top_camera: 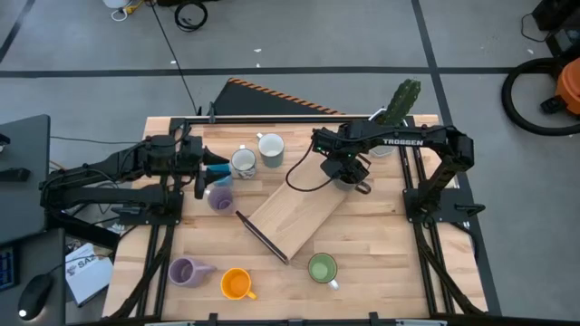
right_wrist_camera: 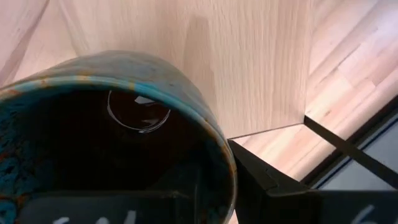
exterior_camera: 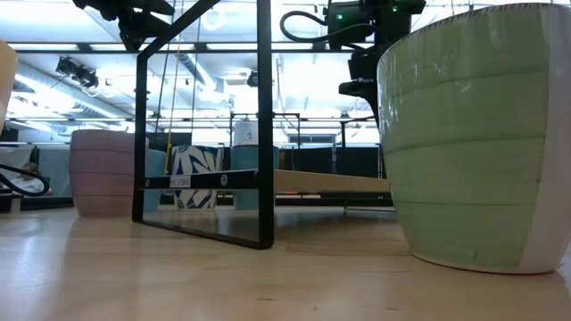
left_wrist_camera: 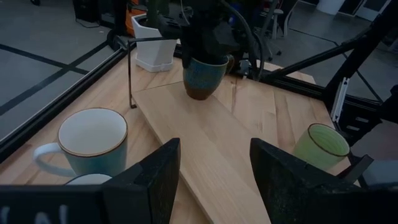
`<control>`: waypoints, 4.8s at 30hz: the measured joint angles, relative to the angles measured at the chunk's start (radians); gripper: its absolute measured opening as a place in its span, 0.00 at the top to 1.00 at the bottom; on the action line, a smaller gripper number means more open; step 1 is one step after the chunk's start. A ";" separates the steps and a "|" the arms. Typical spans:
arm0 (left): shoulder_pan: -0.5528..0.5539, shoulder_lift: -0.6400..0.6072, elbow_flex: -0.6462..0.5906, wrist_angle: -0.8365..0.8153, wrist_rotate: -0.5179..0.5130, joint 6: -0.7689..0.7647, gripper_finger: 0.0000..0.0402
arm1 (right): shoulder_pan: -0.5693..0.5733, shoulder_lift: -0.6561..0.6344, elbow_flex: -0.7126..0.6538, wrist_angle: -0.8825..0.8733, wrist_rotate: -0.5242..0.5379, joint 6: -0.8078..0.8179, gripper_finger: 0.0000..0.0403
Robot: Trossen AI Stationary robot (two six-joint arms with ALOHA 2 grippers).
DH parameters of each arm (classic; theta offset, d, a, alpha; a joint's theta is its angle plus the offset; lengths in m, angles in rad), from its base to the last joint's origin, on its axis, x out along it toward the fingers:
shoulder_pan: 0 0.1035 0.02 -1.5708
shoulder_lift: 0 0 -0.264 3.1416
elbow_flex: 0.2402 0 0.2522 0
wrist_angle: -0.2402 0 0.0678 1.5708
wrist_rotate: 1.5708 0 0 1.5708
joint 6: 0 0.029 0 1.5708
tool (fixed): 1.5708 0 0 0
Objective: Place coffee mugs
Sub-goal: Put the blue brown mug on the shelf, then put the dark blue mug on the shelf
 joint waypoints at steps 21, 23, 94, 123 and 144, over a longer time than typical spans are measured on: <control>0.000 0.000 0.000 -0.008 0.000 -0.026 0.50 | 0.000 0.000 0.045 -0.026 0.001 0.038 0.68; 0.000 0.010 0.000 -0.006 -0.011 -0.025 0.50 | 0.001 0.000 0.068 -0.038 0.000 0.040 0.65; -0.078 -0.151 -0.451 0.630 -0.176 -0.059 0.50 | 0.012 0.471 0.595 0.306 -0.115 0.134 0.66; -0.079 -0.151 -0.451 0.618 -0.175 -0.060 0.50 | -0.043 0.708 0.881 0.014 -0.136 0.059 0.93; -0.079 -0.151 -0.450 0.615 -0.175 -0.044 0.50 | 0.002 0.544 0.879 -0.214 -0.109 0.043 0.93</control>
